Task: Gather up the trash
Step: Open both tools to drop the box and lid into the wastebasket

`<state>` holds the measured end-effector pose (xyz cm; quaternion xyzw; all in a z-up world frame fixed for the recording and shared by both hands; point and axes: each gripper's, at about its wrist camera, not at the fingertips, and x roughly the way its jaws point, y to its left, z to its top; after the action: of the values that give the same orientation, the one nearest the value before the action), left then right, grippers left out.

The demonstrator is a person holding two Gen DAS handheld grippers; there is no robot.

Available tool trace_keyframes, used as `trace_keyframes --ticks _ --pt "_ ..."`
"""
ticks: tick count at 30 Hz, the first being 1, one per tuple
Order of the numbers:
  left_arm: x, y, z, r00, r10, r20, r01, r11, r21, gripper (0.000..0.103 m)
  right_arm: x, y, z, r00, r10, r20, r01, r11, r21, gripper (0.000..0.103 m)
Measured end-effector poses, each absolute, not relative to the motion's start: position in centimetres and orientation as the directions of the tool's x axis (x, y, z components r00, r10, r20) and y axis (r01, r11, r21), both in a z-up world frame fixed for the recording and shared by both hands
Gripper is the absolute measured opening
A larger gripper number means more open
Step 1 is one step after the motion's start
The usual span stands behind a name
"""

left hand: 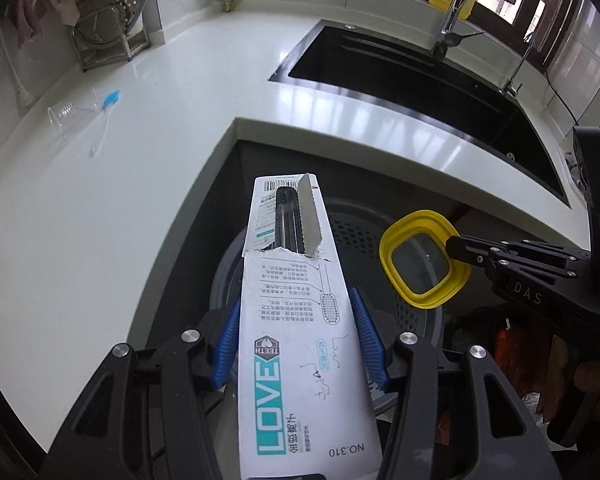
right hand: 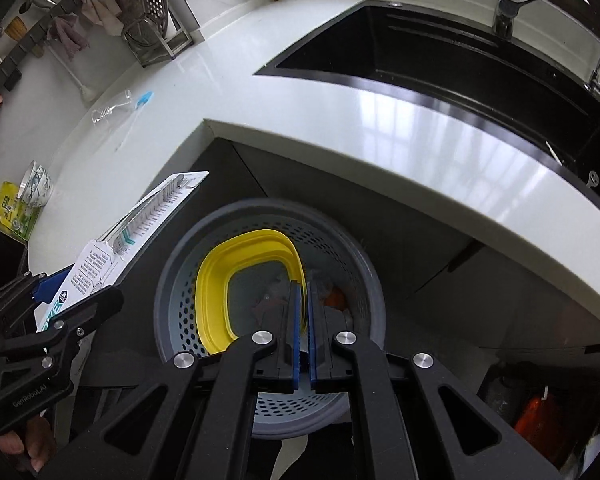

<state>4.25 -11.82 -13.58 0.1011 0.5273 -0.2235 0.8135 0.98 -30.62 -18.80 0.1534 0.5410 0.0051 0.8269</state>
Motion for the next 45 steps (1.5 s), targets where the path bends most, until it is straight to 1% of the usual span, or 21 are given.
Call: trace_keyframes --ticks 3,8,9,10,11,12,13,31,38,45 --pt "4.1 -12.1 -15.3 0.299 -0.247 -0.922 0.455 0.886 -0.090 0.051 0.9 -30.6 -20.7 0.380 0.188 -0.906 0.165 0.950 0.266 0.003" --pt "3.5 -12.8 -16.2 0.290 -0.210 -0.934 0.447 0.892 -0.061 0.053 1.1 -30.3 -21.6 0.364 0.187 -0.912 0.151 0.955 0.256 0.003" --pt "3.4 -12.8 -16.1 0.293 -0.207 -0.933 0.443 0.895 -0.060 0.057 1.1 -30.3 -21.6 0.365 0.192 -0.911 0.147 0.954 0.260 0.003" --pt "3.3 -12.7 -15.9 0.297 -0.207 -0.932 0.440 0.896 -0.059 0.062 1.1 -30.4 -21.5 0.370 0.197 -0.908 0.144 0.953 0.266 0.008" --pt "3.2 -12.7 -15.7 0.306 -0.204 -0.930 0.433 0.900 -0.055 0.072 1.0 -30.5 -21.3 0.380 0.197 -0.904 0.143 0.953 0.269 0.022" --pt "3.0 -12.6 -15.5 0.317 -0.205 -0.926 0.426 0.903 -0.054 0.078 0.8 -30.7 -21.0 0.396 0.194 -0.898 0.145 0.952 0.269 0.030" --pt "3.0 -12.5 -15.2 0.321 -0.209 -0.924 0.421 0.905 -0.059 0.079 0.7 -30.9 -20.7 0.409 0.188 -0.893 0.146 0.952 0.268 0.040" --pt "2.9 -10.8 -11.4 0.385 -0.175 -0.906 0.346 0.938 -0.034 0.079 -2.0 -32.6 -19.6 0.380 0.226 -0.897 0.141 0.944 0.297 0.041" --pt "4.0 -8.4 -9.6 0.426 -0.162 -0.890 0.293 0.956 -0.033 0.081 -0.2 -31.6 -18.1 0.396 0.238 -0.887 0.126 0.943 0.309 0.043" --pt "7.2 -4.0 -7.5 0.474 -0.141 -0.869 0.220 0.975 -0.038 0.082 3.6 -28.7 -15.2 0.439 0.247 -0.864 0.091 0.944 0.316 0.045"
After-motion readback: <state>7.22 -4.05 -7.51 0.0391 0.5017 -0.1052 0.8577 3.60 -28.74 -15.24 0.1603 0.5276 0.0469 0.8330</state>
